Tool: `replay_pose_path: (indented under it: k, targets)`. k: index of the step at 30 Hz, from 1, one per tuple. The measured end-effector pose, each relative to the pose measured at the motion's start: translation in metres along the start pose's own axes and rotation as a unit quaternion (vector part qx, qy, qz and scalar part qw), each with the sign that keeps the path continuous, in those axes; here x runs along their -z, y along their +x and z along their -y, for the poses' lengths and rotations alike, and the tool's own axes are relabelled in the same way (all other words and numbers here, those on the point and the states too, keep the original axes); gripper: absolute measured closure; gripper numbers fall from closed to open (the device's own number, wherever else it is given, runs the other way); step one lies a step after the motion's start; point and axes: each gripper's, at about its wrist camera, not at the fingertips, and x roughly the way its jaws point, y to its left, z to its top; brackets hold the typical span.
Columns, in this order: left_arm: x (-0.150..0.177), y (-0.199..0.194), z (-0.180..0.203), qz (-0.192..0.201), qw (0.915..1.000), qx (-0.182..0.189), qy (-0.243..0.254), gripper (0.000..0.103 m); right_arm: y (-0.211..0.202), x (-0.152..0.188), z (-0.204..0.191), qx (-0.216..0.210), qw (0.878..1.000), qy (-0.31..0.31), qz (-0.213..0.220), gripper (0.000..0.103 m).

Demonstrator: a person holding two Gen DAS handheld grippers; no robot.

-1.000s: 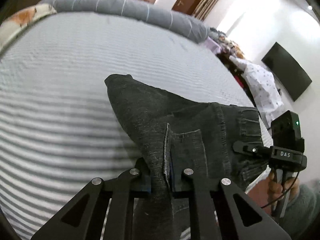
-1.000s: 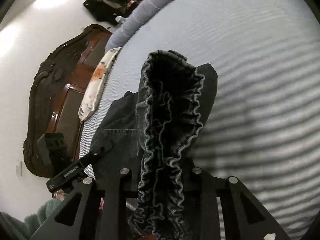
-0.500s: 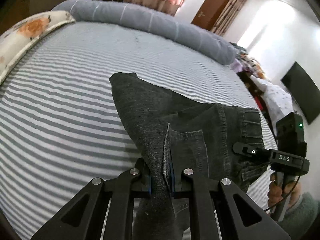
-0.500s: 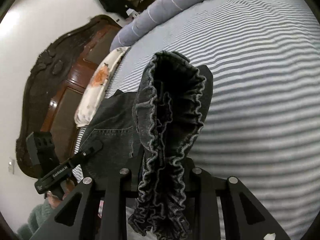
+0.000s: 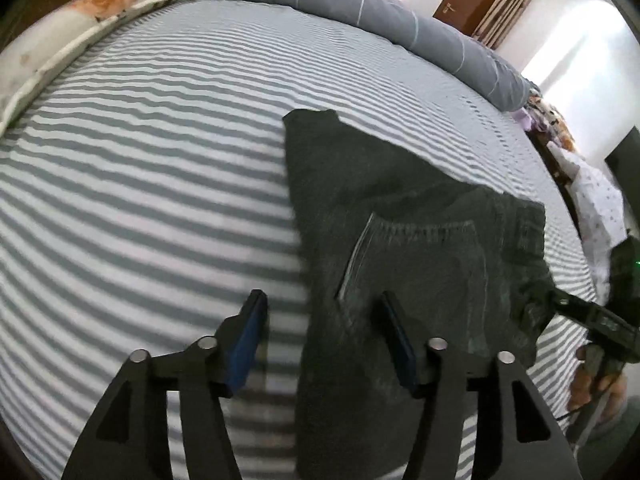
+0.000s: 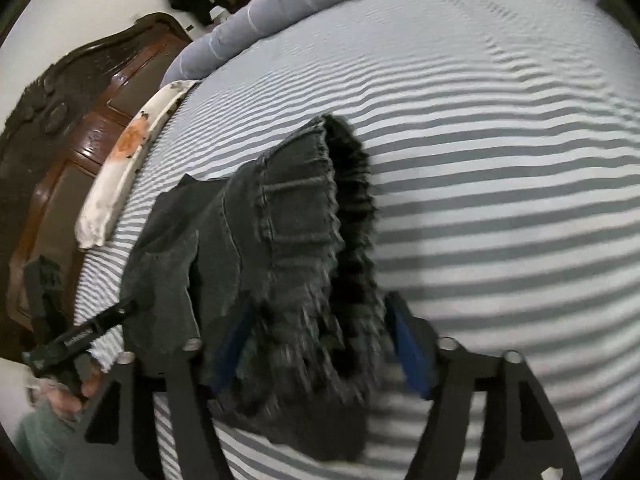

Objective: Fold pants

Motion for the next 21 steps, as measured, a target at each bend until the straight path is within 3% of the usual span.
replay_pose_path:
  k: [3, 6, 13, 17, 21]
  targets:
    - [0.017, -0.009, 0.002, 0.007, 0.9997, -0.023, 0.004, 0.037, -0.012, 0.017, -0.004, 0.036, 0.999, -0.009, 0.014, 0.032]
    - [0.030, -0.008, 0.010, 0.012, 0.9970, -0.075, 0.016, 0.032, -0.001, 0.031, -0.008, 0.091, 0.996, -0.013, -0.002, 0.029]
    - [0.030, -0.021, 0.046, 0.027, 0.9834, -0.177, 0.032, 0.032, -0.006, 0.027, -0.026, 0.130, 0.991, -0.004, 0.013, 0.028]
    - [0.031, -0.044, 0.059, 0.044, 0.9809, -0.189, 0.010, 0.032, -0.036, 0.036, -0.048, 0.149, 0.987, -0.003, 0.062, 0.027]
    - [0.034, -0.068, 0.066, 0.062, 0.9797, -0.191, -0.001, 0.030, -0.061, 0.048, -0.073, 0.151, 0.982, 0.011, 0.111, 0.017]
